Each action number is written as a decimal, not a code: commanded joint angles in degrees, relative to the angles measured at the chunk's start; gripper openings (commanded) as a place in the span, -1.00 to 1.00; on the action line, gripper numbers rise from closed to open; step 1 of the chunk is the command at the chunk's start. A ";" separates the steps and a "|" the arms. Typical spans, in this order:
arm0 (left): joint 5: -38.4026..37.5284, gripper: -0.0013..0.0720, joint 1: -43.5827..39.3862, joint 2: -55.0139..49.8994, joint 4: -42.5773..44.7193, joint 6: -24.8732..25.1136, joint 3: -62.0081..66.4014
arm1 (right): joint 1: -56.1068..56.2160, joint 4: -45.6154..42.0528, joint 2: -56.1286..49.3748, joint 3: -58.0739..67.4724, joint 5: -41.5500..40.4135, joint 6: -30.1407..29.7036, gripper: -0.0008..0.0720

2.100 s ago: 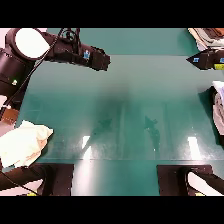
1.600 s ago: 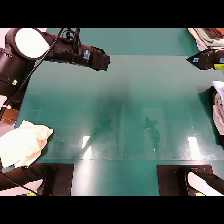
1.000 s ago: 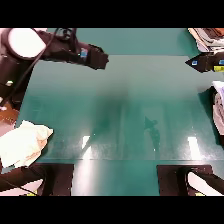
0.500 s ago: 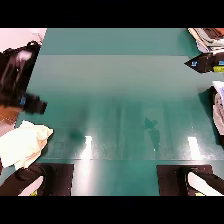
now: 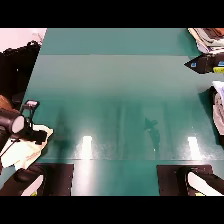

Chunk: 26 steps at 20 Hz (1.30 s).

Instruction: Fold the shirts.

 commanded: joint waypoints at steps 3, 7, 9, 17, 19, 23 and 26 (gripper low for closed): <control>0.46 -0.87 0.15 0.24 1.64 -3.43 -2.01 | 0.04 -0.02 0.02 0.00 0.02 0.00 -0.93; -3.13 -0.90 0.15 0.24 1.49 -0.66 11.37 | 0.04 0.00 0.04 0.02 -0.02 0.00 -0.93; -4.72 -0.90 0.15 0.24 1.40 -0.72 24.13 | 0.02 0.02 0.04 0.07 -0.57 0.00 -0.93; 2.71 -0.91 0.15 -3.10 -18.05 0.68 61.18 | 0.02 0.50 0.17 0.11 -4.61 0.02 -0.93; 4.59 -0.91 -0.07 -6.91 -26.16 2.89 61.18 | 0.02 0.46 0.52 0.85 -5.49 0.02 -0.93; 5.03 -0.91 -12.68 -18.64 -26.62 3.67 61.16 | -0.02 0.31 0.50 7.13 -5.46 0.02 -0.94; 5.07 -0.89 -23.74 -29.09 -26.80 8.92 61.16 | -0.02 0.26 0.50 11.72 -5.44 0.02 -0.94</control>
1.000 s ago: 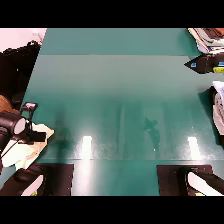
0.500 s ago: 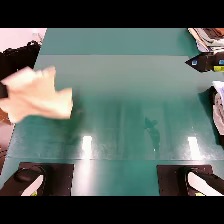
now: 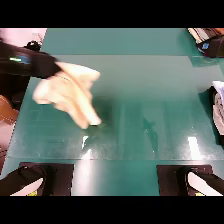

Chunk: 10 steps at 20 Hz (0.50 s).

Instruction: Fold the shirts.

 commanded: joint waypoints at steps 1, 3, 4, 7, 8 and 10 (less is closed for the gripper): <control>0.90 -0.88 -11.23 -11.61 -1.92 6.60 0.52 | -0.02 -0.11 0.02 4.72 -0.15 0.02 -0.94; 2.69 0.43 -13.94 -16.96 -1.77 8.59 0.52 | -0.02 -0.33 0.02 5.97 -0.02 0.02 -0.94; 3.32 0.62 -13.99 -18.60 -1.40 9.29 0.52 | -0.02 -0.33 0.04 5.99 0.02 0.02 -0.94; 3.67 0.62 -10.08 -19.89 6.38 8.39 0.50 | -0.02 -0.37 0.02 5.90 1.09 0.02 -0.94; 4.17 0.62 -7.41 -19.89 7.82 7.13 0.35 | -0.02 -0.37 0.02 5.90 1.11 0.02 -0.94; 7.67 0.62 -1.79 -19.91 6.73 5.49 -2.08 | -0.02 -0.37 0.02 5.90 1.40 0.02 -0.94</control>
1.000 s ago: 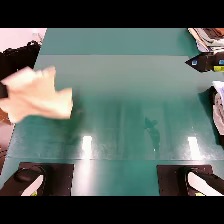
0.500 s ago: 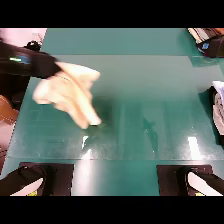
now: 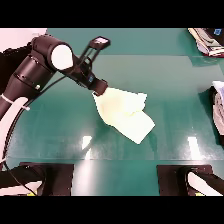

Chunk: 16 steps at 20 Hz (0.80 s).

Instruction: Fold the shirts.

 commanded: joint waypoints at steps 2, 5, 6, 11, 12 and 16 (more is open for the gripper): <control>10.16 0.48 9.79 -1.44 -2.32 -2.99 -6.93 | -0.02 -0.02 -0.07 0.26 1.42 0.02 -0.94; 19.06 0.04 14.05 -5.01 -12.22 -1.97 -14.08 | -0.02 -0.09 -0.07 0.24 2.86 0.02 -0.94; 19.34 0.04 14.67 -7.54 -14.21 -1.88 -14.43 | -0.02 -0.09 -0.07 0.24 3.58 0.02 -0.94; 25.05 0.04 14.78 -16.96 -28.09 4.24 -14.40 | -0.39 -0.13 -0.02 -2.58 7.78 0.11 -0.94; 26.34 0.04 14.78 -17.68 -28.61 4.09 -14.40 | -1.01 -0.09 0.07 -4.66 8.59 0.42 -0.94; 29.92 0.00 14.78 -17.94 -28.55 4.09 -14.40 | -4.48 -0.11 0.09 -16.04 10.08 2.23 -0.94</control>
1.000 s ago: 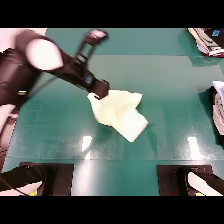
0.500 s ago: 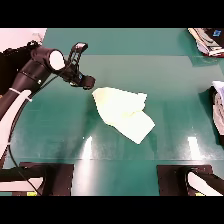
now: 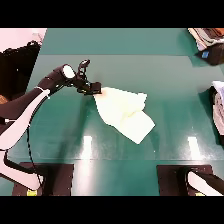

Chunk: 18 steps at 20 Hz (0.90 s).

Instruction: Fold the shirts.

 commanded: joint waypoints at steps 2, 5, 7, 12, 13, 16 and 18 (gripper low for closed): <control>3.28 -0.87 0.11 -1.09 -2.32 0.85 -0.11 | -3.56 -0.04 0.07 -13.77 2.36 0.87 -0.94; 1.14 -0.90 0.11 -1.05 -1.38 0.98 1.73 | -4.13 -1.68 -0.11 -25.75 0.92 0.85 -0.91; -0.87 -0.90 0.11 -1.05 -1.25 2.19 3.85 | -2.62 -2.75 -1.01 -34.12 0.13 0.85 0.24; -3.21 -0.90 0.11 -1.05 -1.18 2.29 6.75 | 7.78 2.29 -10.03 -43.93 -5.62 0.87 0.25; -3.76 -0.90 0.11 -1.05 -0.96 2.32 6.80 | 10.43 2.19 -12.11 -43.95 -7.39 0.87 0.25; -4.98 -0.90 0.11 -1.05 -0.17 2.27 6.80 | 15.69 2.16 -16.26 -41.66 -9.16 0.85 0.02; -5.62 -0.90 0.11 -0.57 -0.07 2.23 6.80 | 17.27 1.73 -16.41 -39.58 -10.71 0.55 -0.64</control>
